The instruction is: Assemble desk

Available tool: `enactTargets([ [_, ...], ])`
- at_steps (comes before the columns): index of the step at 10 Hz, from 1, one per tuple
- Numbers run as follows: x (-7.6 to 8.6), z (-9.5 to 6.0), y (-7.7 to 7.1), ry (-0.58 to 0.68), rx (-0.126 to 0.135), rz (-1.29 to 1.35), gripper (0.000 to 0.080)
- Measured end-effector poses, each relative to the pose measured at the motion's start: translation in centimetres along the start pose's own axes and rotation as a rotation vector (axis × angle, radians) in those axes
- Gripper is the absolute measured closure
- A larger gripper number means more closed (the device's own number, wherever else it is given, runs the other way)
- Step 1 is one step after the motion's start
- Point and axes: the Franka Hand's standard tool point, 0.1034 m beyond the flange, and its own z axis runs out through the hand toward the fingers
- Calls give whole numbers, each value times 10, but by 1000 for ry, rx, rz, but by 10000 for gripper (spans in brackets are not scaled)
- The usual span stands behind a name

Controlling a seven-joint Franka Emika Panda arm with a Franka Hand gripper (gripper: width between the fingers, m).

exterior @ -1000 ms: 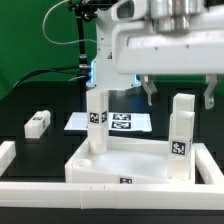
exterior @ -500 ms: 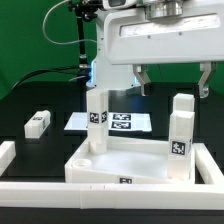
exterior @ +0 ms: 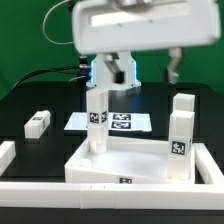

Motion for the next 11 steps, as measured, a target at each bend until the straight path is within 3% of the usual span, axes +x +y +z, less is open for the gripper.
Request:
enactTargets([
  [1,3,-10,15,-3,2,-57,150],
  [6,6,-12,17,-2,1,-397,150],
  [7,6,-13,30,-17,0,-499,150],
  [10,-3,-7,114,-53,1,-503,150],
  [11,-6,-8,136,-47,13,-516,150],
])
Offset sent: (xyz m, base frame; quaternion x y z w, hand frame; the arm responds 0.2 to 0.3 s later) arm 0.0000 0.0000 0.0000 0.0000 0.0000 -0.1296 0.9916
